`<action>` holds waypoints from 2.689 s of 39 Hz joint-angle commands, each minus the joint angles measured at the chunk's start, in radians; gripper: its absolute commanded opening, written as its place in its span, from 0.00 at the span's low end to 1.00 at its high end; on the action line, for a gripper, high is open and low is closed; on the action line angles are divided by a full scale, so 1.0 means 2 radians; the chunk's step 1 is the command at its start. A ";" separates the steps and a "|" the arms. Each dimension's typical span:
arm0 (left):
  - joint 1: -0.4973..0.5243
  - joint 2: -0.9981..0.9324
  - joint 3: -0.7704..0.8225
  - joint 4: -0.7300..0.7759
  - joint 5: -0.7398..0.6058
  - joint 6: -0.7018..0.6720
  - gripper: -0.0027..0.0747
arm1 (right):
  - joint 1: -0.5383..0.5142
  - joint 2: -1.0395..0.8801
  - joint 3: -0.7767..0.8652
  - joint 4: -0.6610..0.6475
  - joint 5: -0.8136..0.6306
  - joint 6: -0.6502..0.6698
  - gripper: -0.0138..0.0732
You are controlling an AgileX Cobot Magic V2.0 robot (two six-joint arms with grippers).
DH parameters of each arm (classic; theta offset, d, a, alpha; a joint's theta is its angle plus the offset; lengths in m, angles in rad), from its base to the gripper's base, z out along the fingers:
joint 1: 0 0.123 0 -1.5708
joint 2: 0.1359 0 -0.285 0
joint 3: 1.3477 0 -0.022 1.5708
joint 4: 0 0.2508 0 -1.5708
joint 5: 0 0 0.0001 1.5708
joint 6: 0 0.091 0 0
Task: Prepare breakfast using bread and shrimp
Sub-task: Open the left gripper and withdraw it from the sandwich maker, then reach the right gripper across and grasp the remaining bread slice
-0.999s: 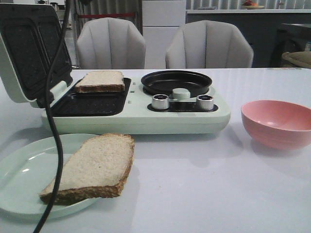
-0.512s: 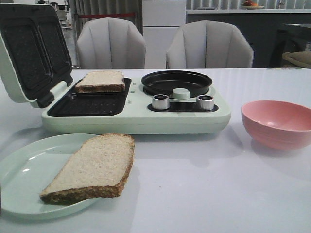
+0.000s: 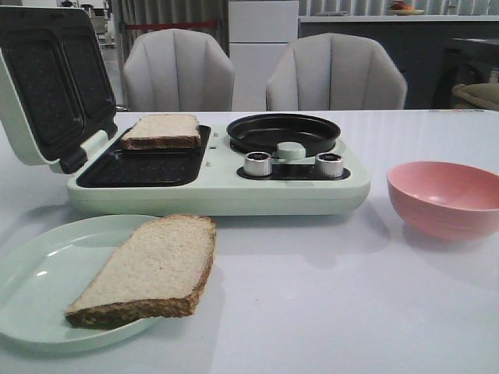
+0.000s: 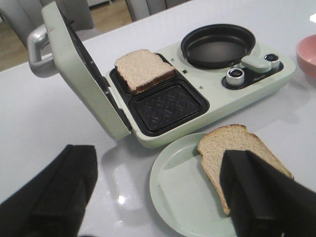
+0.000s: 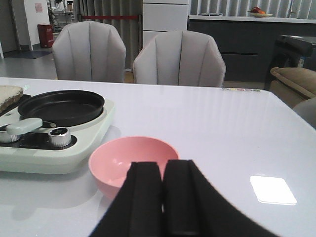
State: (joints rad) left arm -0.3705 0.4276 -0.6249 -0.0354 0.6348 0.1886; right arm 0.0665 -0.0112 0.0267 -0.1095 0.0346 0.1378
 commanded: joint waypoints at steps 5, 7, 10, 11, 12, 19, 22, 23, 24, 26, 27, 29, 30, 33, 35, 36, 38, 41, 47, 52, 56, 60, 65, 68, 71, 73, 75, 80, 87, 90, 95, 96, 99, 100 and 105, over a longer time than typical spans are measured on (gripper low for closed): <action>0.002 -0.091 0.031 -0.020 -0.033 0.000 0.68 | -0.002 -0.010 -0.008 -0.004 -0.044 -0.001 0.33; 0.002 -0.109 0.043 -0.024 -0.033 0.000 0.66 | -0.002 -0.010 -0.008 -0.004 -0.044 -0.001 0.33; 0.002 -0.131 0.056 -0.031 -0.033 0.000 0.63 | -0.002 -0.010 -0.008 -0.004 -0.044 -0.001 0.33; 0.002 -0.141 0.062 -0.034 -0.033 0.000 0.62 | -0.002 -0.010 -0.008 -0.004 -0.044 -0.001 0.33; 0.002 -0.147 0.067 -0.037 -0.033 0.000 0.61 | -0.002 -0.010 -0.008 -0.004 -0.044 -0.001 0.33; 0.000 -0.172 0.104 -0.046 -0.052 0.000 0.56 | -0.002 -0.010 -0.008 -0.004 -0.044 -0.001 0.33; 0.000 -0.174 0.108 -0.046 -0.063 0.000 0.53 | -0.002 -0.010 -0.008 -0.004 -0.044 -0.001 0.33; 0.000 -0.174 0.108 -0.046 -0.064 0.000 0.53 | -0.002 -0.010 -0.008 -0.004 -0.044 -0.001 0.33; 0.000 -0.174 0.108 -0.046 -0.065 0.000 0.52 | -0.002 -0.010 -0.008 -0.004 -0.044 -0.001 0.33; 0.000 -0.174 0.108 -0.046 -0.065 0.000 0.50 | -0.002 -0.010 -0.008 -0.004 -0.044 -0.001 0.33; 0.000 -0.174 0.108 -0.046 -0.065 0.000 0.50 | -0.002 -0.010 -0.008 -0.006 -0.044 -0.001 0.33; 0.000 -0.174 0.108 -0.046 -0.065 0.000 0.48 | -0.002 -0.010 -0.008 -0.017 -0.047 -0.002 0.33; 0.000 -0.174 0.108 -0.046 -0.065 0.000 0.48 | -0.002 -0.010 -0.008 -0.024 -0.049 -0.002 0.33; 0.000 -0.174 0.108 -0.046 -0.065 0.000 0.46 | -0.002 -0.010 -0.008 -0.057 -0.058 -0.004 0.33; 0.000 -0.174 0.108 -0.046 -0.065 0.000 0.46 | -0.002 -0.010 -0.008 -0.071 -0.062 -0.004 0.33; 0.000 -0.174 0.108 -0.046 -0.065 0.000 0.45 | -0.002 -0.010 -0.008 -0.074 -0.063 -0.004 0.33; 0.000 -0.174 0.108 -0.046 -0.065 0.000 0.44 | -0.002 -0.010 -0.008 -0.075 -0.063 -0.004 0.33; 0.000 -0.174 0.108 -0.046 -0.065 0.000 0.42 | -0.002 -0.010 -0.008 -0.075 -0.071 -0.004 0.33; 0.000 -0.174 0.108 -0.046 -0.065 0.000 0.38 | -0.002 -0.010 -0.014 -0.069 -0.167 0.008 0.33; 0.000 -0.174 0.108 -0.046 -0.065 0.000 0.34 | -0.002 0.001 -0.067 -0.043 -0.153 0.008 0.33; -0.001 -0.174 0.108 -0.046 -0.068 0.000 0.32 | -0.002 0.044 -0.134 -0.031 -0.037 0.008 0.33; -0.001 -0.174 0.108 -0.046 -0.072 0.000 0.30 | -0.002 0.104 -0.186 -0.022 0.070 0.008 0.33; -0.001 -0.174 0.108 -0.046 -0.072 0.000 0.30 | -0.002 0.156 -0.196 -0.020 0.097 0.008 0.33; -0.001 -0.174 0.108 -0.046 -0.072 0.000 0.30 | -0.002 0.175 -0.192 -0.016 0.088 0.008 0.33; -0.001 -0.174 0.108 -0.046 -0.073 0.000 0.30 | -0.002 0.196 -0.191 -0.005 0.092 0.008 0.33; -0.001 -0.174 0.108 -0.046 -0.073 0.000 0.30 | -0.002 0.206 -0.192 0.002 0.092 0.008 0.33; -0.001 -0.174 0.108 -0.046 -0.073 0.000 0.30 | -0.002 0.220 -0.194 0.017 0.093 0.008 0.34; -0.001 -0.174 0.108 -0.046 -0.073 0.000 0.30 | -0.002 0.261 -0.210 0.041 0.114 0.008 0.40; -0.001 -0.174 0.108 -0.046 -0.073 0.000 0.30 | -0.001 0.338 -0.248 0.084 0.153 0.008 0.71; -0.001 -0.174 0.108 -0.046 -0.073 0.000 0.30 | 0.003 0.371 -0.265 0.111 0.175 0.008 0.79; -0.001 -0.174 0.108 -0.049 -0.073 0.000 0.30 | 0.027 0.420 -0.294 0.153 0.202 0.004 0.79; -0.001 -0.174 0.108 -0.049 -0.073 0.000 0.30 | 0.034 0.430 -0.298 0.160 0.205 0.002 0.79; -0.001 -0.174 0.108 -0.049 -0.073 0.000 0.30 | 0.056 0.460 -0.311 0.194 0.209 -0.002 0.79; -0.001 -0.174 0.108 -0.049 -0.073 0.000 0.30 | 0.066 0.469 -0.315 0.208 0.210 -0.002 0.79; -0.001 -0.174 0.108 -0.049 -0.073 0.000 0.30 | 0.113 0.522 -0.334 0.255 0.209 -0.013 0.79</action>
State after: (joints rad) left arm -0.3705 0.0654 -0.3823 -0.1171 0.5721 0.1901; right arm 0.2461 0.9871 -0.5881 0.3237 0.4991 0.1389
